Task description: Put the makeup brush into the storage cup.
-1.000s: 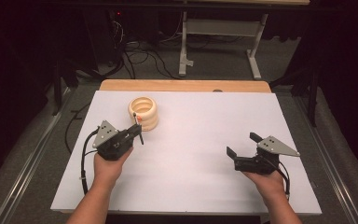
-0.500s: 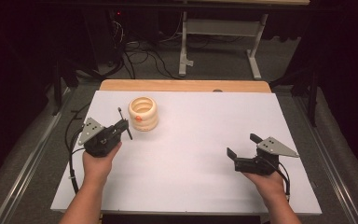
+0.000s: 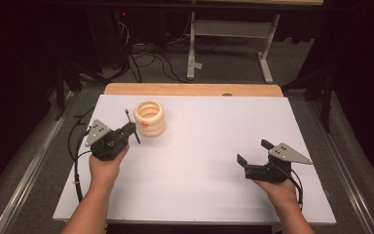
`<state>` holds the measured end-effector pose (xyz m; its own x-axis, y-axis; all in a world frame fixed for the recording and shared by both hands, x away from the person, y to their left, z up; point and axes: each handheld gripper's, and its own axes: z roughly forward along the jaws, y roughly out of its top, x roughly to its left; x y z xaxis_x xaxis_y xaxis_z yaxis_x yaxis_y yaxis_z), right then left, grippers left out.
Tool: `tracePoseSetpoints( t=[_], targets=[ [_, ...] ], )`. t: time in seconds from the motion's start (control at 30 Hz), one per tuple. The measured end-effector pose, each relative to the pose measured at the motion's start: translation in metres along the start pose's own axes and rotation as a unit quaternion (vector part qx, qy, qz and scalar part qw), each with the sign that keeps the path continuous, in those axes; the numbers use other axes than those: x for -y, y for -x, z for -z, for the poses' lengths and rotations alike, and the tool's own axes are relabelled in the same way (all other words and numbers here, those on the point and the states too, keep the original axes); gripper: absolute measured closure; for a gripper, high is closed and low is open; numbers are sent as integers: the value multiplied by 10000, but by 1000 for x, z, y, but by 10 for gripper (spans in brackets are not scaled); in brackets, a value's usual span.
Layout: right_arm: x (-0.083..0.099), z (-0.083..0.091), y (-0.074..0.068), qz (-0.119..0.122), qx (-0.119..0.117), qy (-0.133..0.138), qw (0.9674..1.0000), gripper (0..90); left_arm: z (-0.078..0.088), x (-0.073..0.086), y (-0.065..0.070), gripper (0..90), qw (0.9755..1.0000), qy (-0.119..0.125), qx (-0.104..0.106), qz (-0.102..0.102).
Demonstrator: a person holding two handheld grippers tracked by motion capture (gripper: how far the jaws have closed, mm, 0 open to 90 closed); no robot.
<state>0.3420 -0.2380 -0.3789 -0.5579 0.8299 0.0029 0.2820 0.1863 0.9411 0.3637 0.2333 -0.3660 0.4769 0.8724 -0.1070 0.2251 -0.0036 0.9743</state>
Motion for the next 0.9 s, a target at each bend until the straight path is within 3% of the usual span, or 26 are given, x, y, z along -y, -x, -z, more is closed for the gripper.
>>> tracePoseSetpoints(
  t=[0.13, 0.6, 0.9],
  targets=[
    [1, 0, 0, -4, -7, 8, 10000, 11, -8, -8, -4, 832, 9999, -110, -17, 8],
    [1, 1, 0, 18, -28, 37, 10000, 11, -23, -50, 1, 832, 9999, 52, -52, -155],
    [1, 2, 0, 14, -17, 51, 10000, 12, -37, -59, -1, 832, 9997, 85, -160, -176]
  ],
)
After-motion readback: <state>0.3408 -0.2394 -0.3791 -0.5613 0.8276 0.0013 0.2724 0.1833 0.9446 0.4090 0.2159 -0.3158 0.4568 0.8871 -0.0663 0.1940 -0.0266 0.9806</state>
